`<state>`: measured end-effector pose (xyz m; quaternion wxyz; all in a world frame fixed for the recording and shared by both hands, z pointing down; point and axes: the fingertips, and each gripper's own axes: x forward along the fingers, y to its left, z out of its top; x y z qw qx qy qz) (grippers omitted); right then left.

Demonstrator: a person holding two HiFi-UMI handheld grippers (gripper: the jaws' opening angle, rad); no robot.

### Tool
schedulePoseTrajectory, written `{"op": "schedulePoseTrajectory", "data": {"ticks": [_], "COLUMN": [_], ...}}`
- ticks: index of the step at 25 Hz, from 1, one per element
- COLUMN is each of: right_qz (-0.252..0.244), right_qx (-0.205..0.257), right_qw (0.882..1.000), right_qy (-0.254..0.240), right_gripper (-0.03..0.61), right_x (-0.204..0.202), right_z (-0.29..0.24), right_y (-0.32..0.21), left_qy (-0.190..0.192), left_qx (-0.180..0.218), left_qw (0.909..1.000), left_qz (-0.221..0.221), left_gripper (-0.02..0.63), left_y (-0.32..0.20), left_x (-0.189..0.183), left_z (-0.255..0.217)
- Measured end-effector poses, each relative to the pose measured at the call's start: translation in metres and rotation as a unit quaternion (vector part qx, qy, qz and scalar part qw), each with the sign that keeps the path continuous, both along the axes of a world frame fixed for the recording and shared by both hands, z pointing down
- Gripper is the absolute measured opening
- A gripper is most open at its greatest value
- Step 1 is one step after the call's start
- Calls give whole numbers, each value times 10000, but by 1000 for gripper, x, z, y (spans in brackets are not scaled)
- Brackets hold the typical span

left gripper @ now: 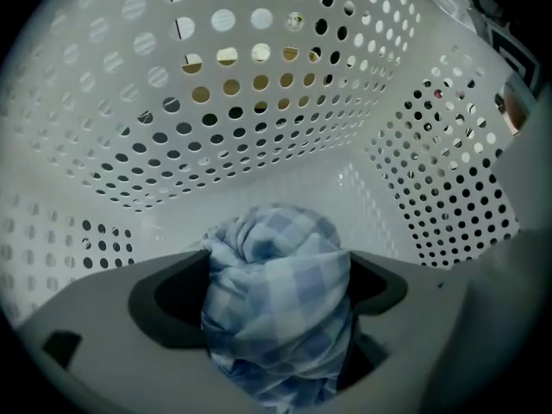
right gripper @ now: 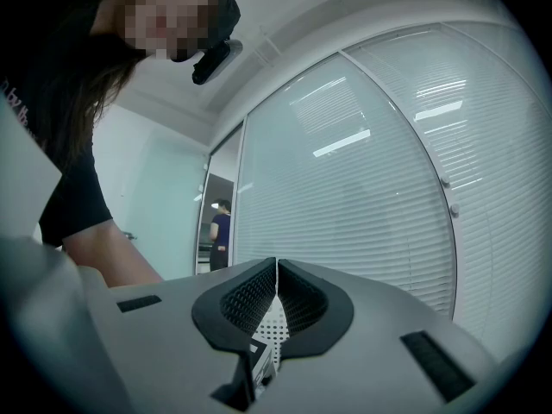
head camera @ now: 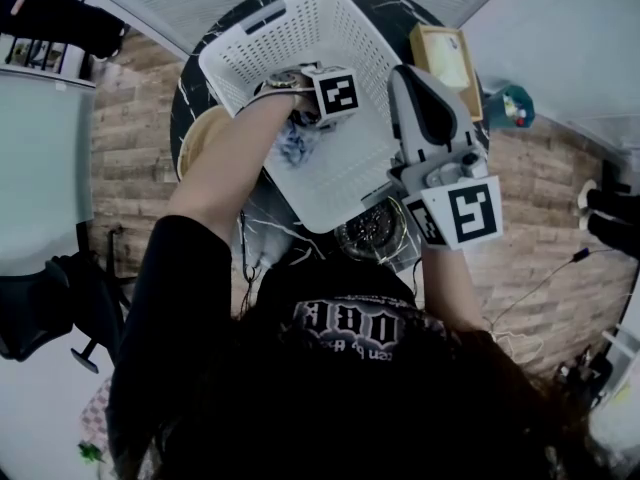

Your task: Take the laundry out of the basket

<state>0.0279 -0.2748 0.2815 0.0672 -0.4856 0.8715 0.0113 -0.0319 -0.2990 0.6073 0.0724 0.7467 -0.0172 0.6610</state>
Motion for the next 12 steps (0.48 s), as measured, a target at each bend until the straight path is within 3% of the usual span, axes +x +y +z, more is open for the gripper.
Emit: {"op": "schedulePoseTrajectory", "data": {"ticks": [12], "right_qz": [32], "right_qx": [0], "right_qw": [10000], "right_qy": [25], "right_gripper": [28], "right_x": [1], "right_z": [0], "right_y": [1], "left_qy": [-25], "left_qx": [-27], "left_qw": [10000], "left_qz": [-6], "left_gripper": [414], "left_y": [-2], "left_x": [0], "left_z": [0]}}
